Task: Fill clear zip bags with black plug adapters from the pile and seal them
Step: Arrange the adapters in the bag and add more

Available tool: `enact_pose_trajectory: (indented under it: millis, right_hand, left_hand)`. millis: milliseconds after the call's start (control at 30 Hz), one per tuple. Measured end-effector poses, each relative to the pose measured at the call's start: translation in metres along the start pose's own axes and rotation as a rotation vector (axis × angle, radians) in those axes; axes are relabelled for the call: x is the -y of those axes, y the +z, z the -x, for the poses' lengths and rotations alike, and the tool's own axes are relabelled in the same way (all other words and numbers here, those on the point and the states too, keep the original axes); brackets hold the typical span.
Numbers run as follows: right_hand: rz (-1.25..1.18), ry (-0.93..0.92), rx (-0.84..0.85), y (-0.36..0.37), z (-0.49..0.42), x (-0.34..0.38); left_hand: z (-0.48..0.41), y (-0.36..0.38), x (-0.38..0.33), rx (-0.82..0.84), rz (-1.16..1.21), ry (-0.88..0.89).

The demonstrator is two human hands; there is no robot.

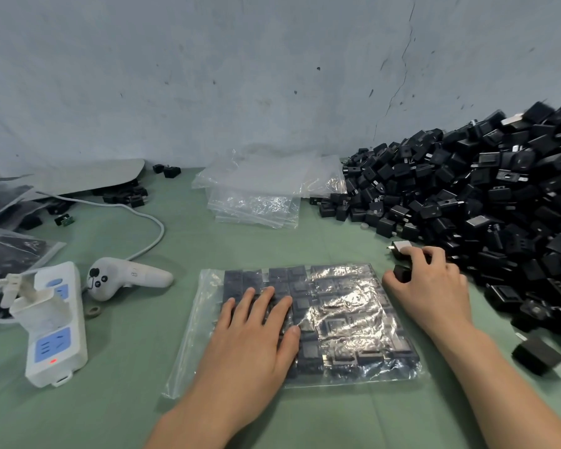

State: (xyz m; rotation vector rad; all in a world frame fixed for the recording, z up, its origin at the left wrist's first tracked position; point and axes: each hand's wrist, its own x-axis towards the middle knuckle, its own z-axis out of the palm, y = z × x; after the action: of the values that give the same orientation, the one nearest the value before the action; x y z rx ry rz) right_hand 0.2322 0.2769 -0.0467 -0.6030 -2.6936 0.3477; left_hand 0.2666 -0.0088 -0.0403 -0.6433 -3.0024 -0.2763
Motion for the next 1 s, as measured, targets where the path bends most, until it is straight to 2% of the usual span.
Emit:
enact_pose_trajectory:
  millis: [100,267,367,467,533,633,700,833,1000]
  right_hand:
    - [-0.005,-0.066,-0.071,0.002,0.004,0.000]
    - [-0.019,-0.075,-0.096,0.002,0.006,0.001]
    - [-0.151,-0.023,-0.108,-0.002,0.006,0.001]
    - [-0.537,0.106,-0.113,-0.016,0.002,0.005]
    - [-0.949,0.248,-0.093,-0.031,-0.002,0.011]
    - [-1.699,0.566,0.126,-0.054,-0.001,0.023]
    - [-2.070,0.664,0.304,-0.060,0.004,0.032]
    - [-2.428,0.702,0.479,-0.058,0.020,0.050]
    - [-2.567,0.656,0.622,-0.053,0.039,0.072]
  left_hand:
    - [0.000,-0.001,-0.001,0.002,-0.005,0.000]
    - [0.001,-0.001,-0.001,0.003,-0.006,0.002]
    - [0.001,-0.001,-0.001,0.005,-0.003,0.001]
    - [0.001,-0.001,0.000,0.001,-0.010,0.006]
    - [0.001,0.000,0.000,-0.001,-0.008,0.005]
    - [0.001,0.001,0.000,0.000,-0.003,0.004]
    - [0.001,0.001,0.000,-0.001,-0.001,0.002]
    - [0.001,0.000,-0.001,-0.005,0.015,-0.006]
    - [0.004,-0.007,-0.002,-0.067,0.151,-0.004]
